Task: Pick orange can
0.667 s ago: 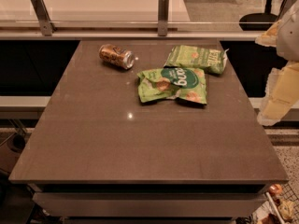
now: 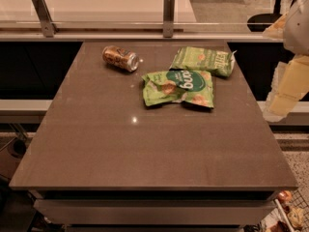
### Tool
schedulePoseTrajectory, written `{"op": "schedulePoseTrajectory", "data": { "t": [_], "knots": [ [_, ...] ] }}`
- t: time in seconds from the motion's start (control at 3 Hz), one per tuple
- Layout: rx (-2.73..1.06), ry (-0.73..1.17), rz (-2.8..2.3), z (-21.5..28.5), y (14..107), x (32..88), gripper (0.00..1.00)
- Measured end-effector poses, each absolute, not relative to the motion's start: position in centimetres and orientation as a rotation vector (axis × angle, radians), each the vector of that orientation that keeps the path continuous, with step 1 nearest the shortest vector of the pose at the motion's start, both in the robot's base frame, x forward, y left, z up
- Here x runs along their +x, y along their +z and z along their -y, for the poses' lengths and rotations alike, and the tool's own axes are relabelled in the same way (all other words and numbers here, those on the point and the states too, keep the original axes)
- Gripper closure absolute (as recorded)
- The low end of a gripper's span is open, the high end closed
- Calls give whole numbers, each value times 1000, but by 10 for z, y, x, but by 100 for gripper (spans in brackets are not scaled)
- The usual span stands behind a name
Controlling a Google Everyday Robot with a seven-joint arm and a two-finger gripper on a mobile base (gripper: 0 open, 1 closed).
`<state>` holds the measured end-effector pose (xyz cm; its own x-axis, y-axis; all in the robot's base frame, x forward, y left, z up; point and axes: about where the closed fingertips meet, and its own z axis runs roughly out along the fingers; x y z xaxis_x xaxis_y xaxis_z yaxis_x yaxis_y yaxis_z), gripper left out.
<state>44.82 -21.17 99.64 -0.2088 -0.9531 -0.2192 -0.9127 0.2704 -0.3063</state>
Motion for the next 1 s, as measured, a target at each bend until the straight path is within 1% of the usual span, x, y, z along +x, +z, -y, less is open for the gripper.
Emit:
{"op": "schedulePoseTrajectory", "data": {
  "t": [0.67, 1.0],
  "knots": [
    [-1630, -170, -2201, 185, 1032, 503, 0],
    [-1550, -173, -2228, 156, 1039, 545, 0]
  ]
}}
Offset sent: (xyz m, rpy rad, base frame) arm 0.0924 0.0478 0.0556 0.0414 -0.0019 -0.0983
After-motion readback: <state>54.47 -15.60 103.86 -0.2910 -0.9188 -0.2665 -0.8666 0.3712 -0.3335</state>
